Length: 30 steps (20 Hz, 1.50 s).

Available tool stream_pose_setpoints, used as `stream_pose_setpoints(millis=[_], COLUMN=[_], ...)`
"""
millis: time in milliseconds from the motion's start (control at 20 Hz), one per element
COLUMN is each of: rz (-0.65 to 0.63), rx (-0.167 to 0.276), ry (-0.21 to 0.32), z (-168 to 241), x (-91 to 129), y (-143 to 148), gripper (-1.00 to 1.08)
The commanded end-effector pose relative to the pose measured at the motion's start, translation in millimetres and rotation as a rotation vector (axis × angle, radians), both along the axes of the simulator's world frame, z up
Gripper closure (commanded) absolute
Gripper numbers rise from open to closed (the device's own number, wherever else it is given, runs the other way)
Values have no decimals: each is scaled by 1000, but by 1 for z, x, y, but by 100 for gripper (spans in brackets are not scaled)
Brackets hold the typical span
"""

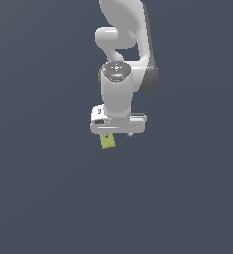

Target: Pick up the object and move it to a goal position.

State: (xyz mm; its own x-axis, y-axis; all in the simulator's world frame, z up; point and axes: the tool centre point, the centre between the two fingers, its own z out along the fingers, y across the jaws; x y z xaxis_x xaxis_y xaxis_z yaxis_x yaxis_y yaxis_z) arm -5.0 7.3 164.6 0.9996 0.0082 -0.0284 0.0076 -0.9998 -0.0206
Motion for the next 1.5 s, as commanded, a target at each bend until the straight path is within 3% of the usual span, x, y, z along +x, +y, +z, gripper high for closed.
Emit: stream_pose_setpoints(millis=[0,400,800,1150,1450], rz=[0,-46,-34,27,118], rx=[0,-22,-23,-23,-21], ry=[0,-29,-30,-30,-30], z=[0,15,9,-18,-56], x=[0,8,5,-10,-37], y=[0,-29,-32,-38,-46], gripper=[-92,-92,-92,-92,-92])
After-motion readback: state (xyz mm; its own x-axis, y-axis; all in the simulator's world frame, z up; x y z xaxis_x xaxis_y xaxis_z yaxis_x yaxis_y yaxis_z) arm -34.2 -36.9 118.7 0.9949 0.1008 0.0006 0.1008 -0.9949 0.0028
